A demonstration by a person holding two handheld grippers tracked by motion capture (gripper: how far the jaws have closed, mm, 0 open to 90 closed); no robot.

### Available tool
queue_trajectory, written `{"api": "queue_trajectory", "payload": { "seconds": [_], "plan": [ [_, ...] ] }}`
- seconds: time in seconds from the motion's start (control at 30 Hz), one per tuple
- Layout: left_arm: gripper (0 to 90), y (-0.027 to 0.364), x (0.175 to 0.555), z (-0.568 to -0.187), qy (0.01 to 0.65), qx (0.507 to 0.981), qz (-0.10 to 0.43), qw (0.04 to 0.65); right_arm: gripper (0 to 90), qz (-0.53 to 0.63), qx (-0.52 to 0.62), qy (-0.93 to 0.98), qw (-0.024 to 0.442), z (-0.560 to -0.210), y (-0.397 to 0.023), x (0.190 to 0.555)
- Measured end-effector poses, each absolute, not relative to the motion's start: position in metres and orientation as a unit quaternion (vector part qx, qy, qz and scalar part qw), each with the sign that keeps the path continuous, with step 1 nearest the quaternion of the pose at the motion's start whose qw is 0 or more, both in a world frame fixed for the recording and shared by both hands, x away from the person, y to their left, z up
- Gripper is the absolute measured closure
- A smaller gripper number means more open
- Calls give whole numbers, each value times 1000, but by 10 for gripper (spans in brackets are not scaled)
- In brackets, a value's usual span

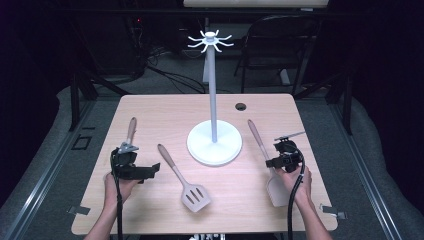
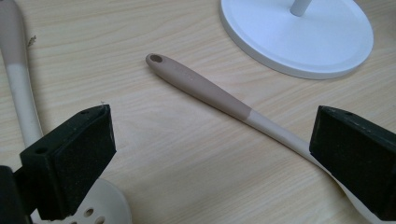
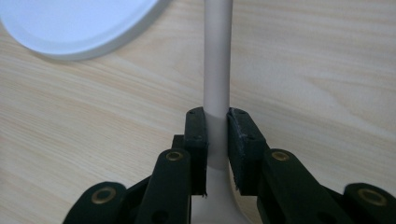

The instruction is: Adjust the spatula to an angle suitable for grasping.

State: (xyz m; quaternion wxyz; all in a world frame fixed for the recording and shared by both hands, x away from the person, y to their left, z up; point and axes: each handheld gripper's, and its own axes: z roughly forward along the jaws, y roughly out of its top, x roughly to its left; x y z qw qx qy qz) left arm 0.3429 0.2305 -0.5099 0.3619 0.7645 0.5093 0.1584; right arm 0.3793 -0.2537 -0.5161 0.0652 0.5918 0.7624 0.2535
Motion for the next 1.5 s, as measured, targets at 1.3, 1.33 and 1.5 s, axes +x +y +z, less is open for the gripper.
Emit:
{"api": "queue_trajectory", "payload": {
  "seconds": [1.3, 1.33, 1.5],
  "plan": [
    [3, 208, 344, -500, 482, 772, 151, 386, 787, 346, 474, 789, 181, -485, -235, 337],
    [3, 206, 345, -499, 480, 771, 151, 389, 787, 350, 472, 789, 182, -485, -234, 337],
    [5, 198, 346, -495, 469, 778, 152, 390, 787, 354, 462, 792, 184, -485, -230, 335]
  ]
}}
